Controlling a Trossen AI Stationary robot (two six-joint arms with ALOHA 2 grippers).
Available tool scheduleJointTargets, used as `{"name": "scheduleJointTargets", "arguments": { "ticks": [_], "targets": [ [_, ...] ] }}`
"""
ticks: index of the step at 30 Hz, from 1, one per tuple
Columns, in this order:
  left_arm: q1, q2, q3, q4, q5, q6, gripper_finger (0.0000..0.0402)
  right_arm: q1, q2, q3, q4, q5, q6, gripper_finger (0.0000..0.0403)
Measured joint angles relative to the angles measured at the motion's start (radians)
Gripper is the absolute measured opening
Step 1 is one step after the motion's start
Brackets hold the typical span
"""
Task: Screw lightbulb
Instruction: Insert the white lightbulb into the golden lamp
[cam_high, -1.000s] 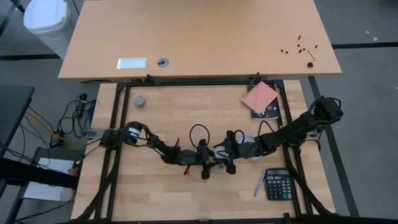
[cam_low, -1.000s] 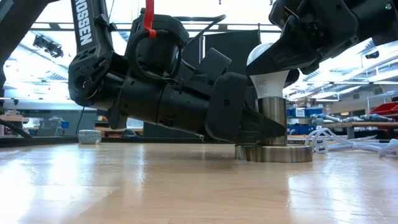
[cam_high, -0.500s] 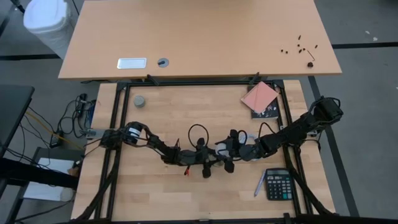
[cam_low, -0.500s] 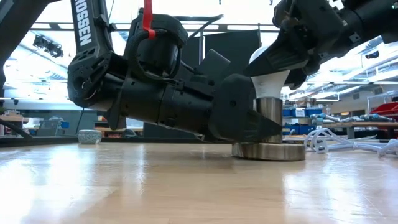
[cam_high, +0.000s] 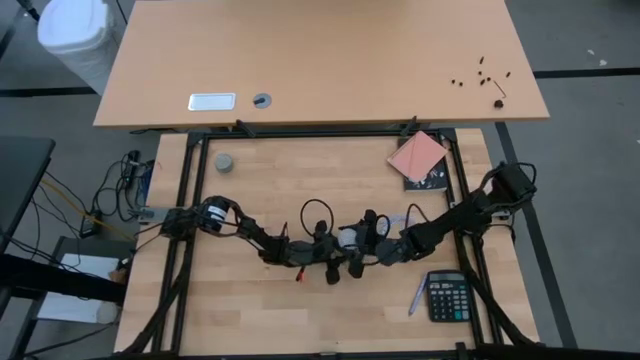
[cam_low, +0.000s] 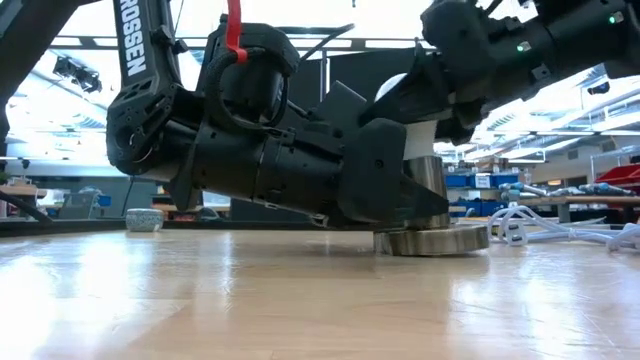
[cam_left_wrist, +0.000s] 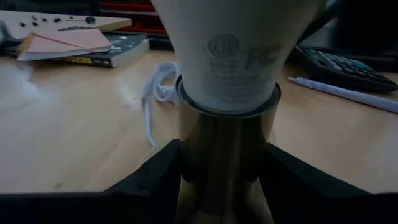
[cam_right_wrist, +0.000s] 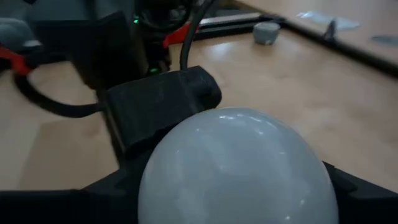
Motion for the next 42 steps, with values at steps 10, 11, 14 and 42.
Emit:
{"name": "scheduleJointTargets", "arguments": {
  "ticks": [10,11,14,42],
  "targets": [
    [0.001,-0.002,0.002,0.001,-0.033,-0.003,0.0193,0.023,0.046,0.039,-0.012,0.132,0.014,0.0274],
    [0.001,-0.002,0.002,-0.001,-0.034,-0.004,0.0193,0.029,0.046,0.038,-0.013,0.151,0.016,0.0274],
    [0.001,-0.002,0.003,-0.001,-0.034,-0.002,0.0193,0.042,0.047,0.038,-0.016,0.178,0.018,0.0272],
    [0.003,-0.006,0.004,-0.019,-0.016,-0.010,0.0193,0.046,-0.207,0.036,-0.465,-0.115,0.084,0.0394]
  ]
}}
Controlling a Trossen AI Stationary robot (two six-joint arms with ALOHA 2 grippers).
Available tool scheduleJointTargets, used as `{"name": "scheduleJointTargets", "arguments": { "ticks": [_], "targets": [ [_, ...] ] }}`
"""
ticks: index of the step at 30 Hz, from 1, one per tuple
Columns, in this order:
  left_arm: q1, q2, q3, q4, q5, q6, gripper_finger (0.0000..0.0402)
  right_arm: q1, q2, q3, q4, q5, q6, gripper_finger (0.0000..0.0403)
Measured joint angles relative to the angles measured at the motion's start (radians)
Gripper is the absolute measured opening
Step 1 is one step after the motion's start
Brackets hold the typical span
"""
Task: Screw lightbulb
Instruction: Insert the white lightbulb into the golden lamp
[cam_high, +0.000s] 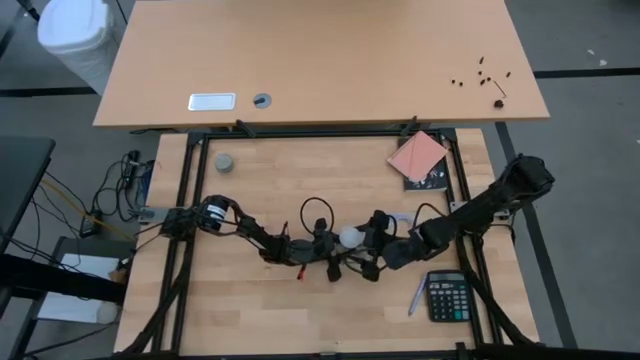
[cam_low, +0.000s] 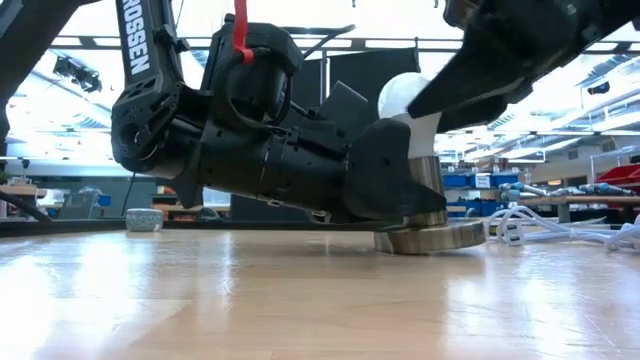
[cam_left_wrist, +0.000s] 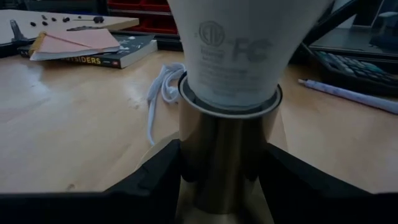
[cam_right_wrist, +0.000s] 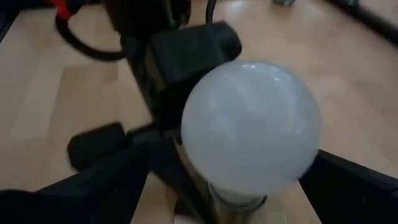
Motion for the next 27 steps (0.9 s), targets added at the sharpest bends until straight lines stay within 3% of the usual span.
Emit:
{"name": "scheduleJointTargets", "arguments": {
  "ticks": [4,12,17,27],
  "targets": [
    [-0.001,0.000,0.000,-0.012,0.001,0.004,0.0193,-0.003,-0.037,0.013,-0.146,-0.051,0.020,0.0391],
    [-0.001,0.000,0.000,-0.016,0.013,0.034,0.0193,-0.077,-0.022,0.240,-0.584,-0.197,0.002,0.0391],
    [-0.001,0.000,0.000,-0.016,0.018,0.036,0.0193,-0.127,0.030,0.338,-0.680,-0.303,-0.071,0.0392],
    [-0.002,0.000,0.000,-0.018,0.020,0.037,0.0193,-0.174,0.189,0.571,-0.911,-0.363,-0.185,0.0389]
  ]
}}
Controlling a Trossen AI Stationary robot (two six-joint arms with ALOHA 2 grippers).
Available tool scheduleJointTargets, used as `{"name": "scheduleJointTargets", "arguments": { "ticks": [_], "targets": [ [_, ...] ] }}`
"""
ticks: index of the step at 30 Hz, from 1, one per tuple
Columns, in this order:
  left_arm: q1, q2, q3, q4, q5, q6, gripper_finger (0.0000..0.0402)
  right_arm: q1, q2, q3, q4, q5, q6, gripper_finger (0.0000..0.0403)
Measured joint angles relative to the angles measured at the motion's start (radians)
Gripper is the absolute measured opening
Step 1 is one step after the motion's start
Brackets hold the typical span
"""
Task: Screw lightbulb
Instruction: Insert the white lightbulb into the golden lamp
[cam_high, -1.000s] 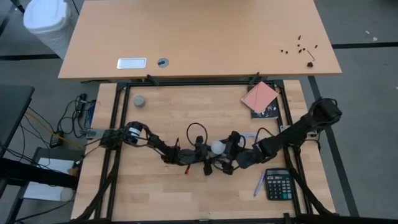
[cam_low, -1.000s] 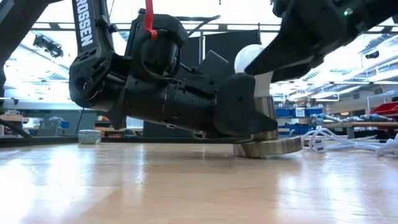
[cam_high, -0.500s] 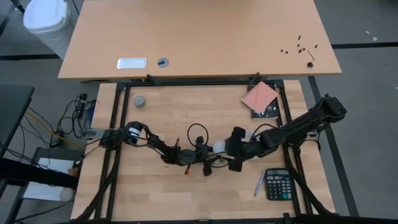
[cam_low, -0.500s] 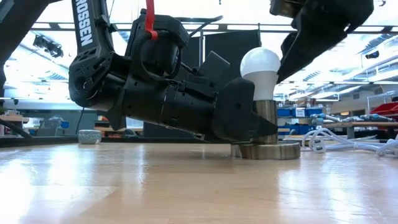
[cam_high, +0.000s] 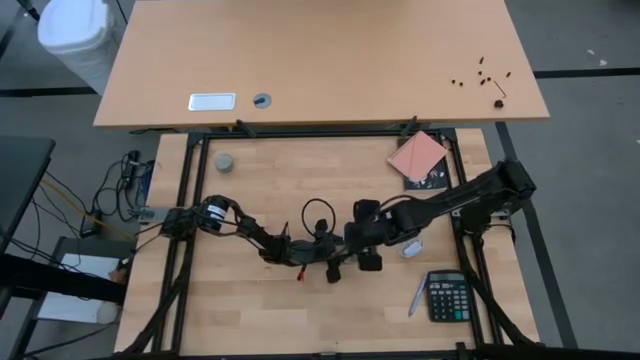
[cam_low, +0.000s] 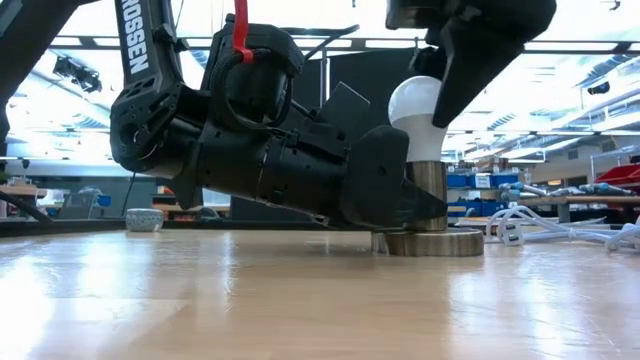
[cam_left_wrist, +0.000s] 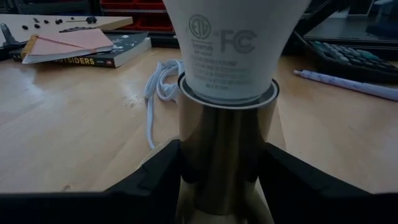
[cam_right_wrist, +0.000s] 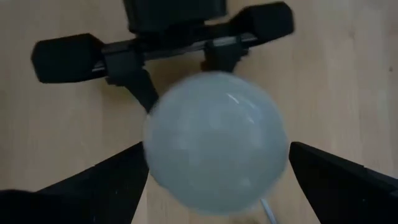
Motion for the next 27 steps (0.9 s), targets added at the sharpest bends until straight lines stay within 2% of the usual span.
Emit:
{"name": "scheduleJointTargets", "arguments": {
  "ticks": [13,22,27],
  "targets": [
    [0.000,0.000,0.000,-0.010,0.000,0.000,0.0193,-0.006,0.196,0.230,-0.178,-0.028,-0.246,0.0389],
    [0.000,0.000,0.000,-0.012,0.007,0.000,0.0193,-0.006,0.197,0.240,-0.192,-0.075,-0.563,0.0372],
    [0.000,0.000,0.000,-0.013,0.009,0.000,0.0193,-0.020,0.197,0.240,-0.193,-0.102,-0.598,0.0362]
  ]
}}
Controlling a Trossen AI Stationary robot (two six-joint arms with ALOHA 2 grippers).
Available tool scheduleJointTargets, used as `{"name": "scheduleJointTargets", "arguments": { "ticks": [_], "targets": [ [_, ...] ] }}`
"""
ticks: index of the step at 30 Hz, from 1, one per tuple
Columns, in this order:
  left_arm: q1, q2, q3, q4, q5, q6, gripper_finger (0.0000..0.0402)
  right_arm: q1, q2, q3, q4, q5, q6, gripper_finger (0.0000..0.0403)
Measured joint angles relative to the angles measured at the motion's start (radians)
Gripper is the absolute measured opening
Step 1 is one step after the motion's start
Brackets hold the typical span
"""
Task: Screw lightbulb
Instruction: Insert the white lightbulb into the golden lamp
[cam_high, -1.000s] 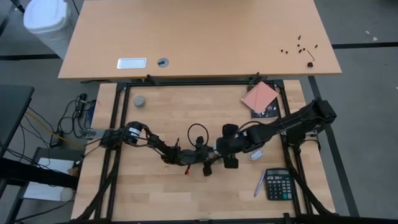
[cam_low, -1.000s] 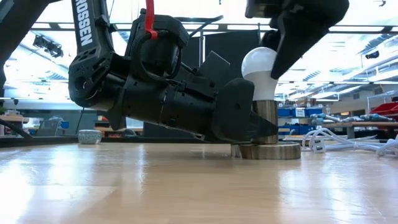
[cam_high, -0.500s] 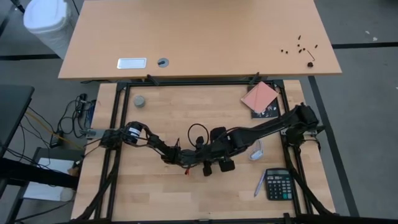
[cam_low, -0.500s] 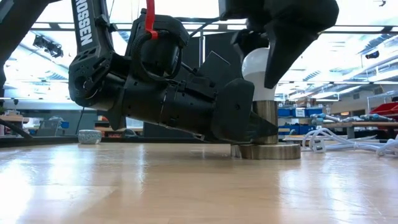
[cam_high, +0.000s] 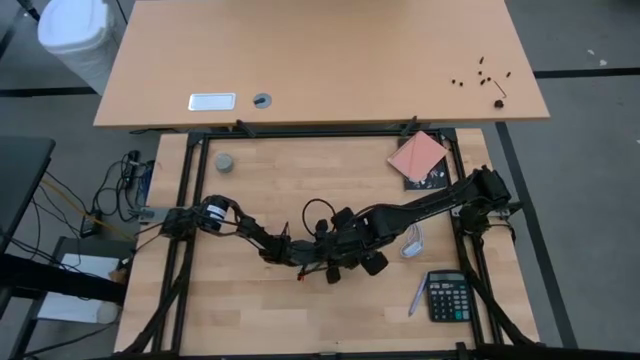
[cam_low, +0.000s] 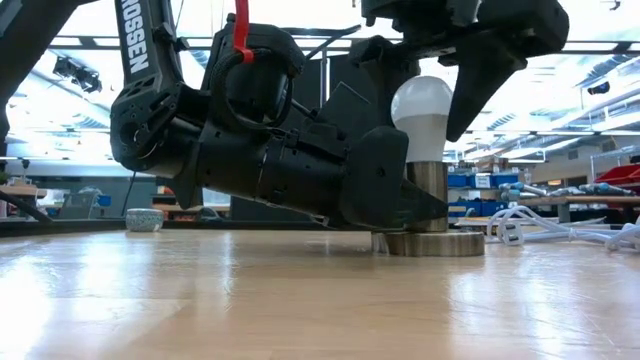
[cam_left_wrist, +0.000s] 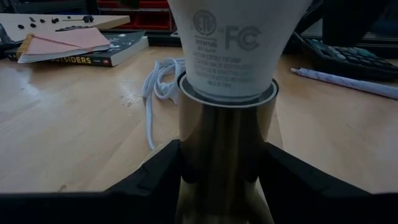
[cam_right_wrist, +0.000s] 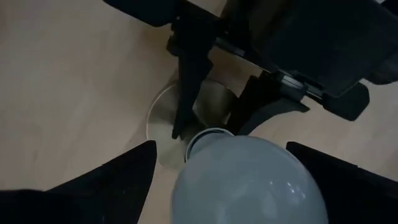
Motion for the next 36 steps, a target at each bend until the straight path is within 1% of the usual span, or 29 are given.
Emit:
{"name": "scheduleJointTargets", "arguments": {
  "ticks": [5,13,16,19,26,36],
  "targets": [
    [0.000,0.000,0.000,0.000,0.000,0.000,0.0193,-0.040,0.000,0.000,-0.018,-0.079,0.073,0.0349],
    [0.000,0.000,0.000,0.000,-0.001,0.000,0.0193,-0.061,0.007,0.003,-0.015,-0.121,0.107,0.0331],
    [0.000,0.000,0.000,0.000,-0.001,0.000,0.0193,-0.066,0.028,0.024,-0.036,-0.124,0.118,0.0330],
    [0.000,0.000,-0.001,0.000,0.003,0.000,0.0193,-0.066,0.068,0.074,-0.065,-0.124,0.114,0.0330],
    [0.000,0.000,-0.001,-0.001,0.007,0.000,0.0193,-0.069,0.149,0.158,-0.179,-0.124,0.049,0.0328],
    [0.000,0.000,-0.001,-0.002,0.011,0.000,0.0193,-0.065,0.158,0.168,-0.182,-0.120,-0.100,0.0306]
  ]
}}
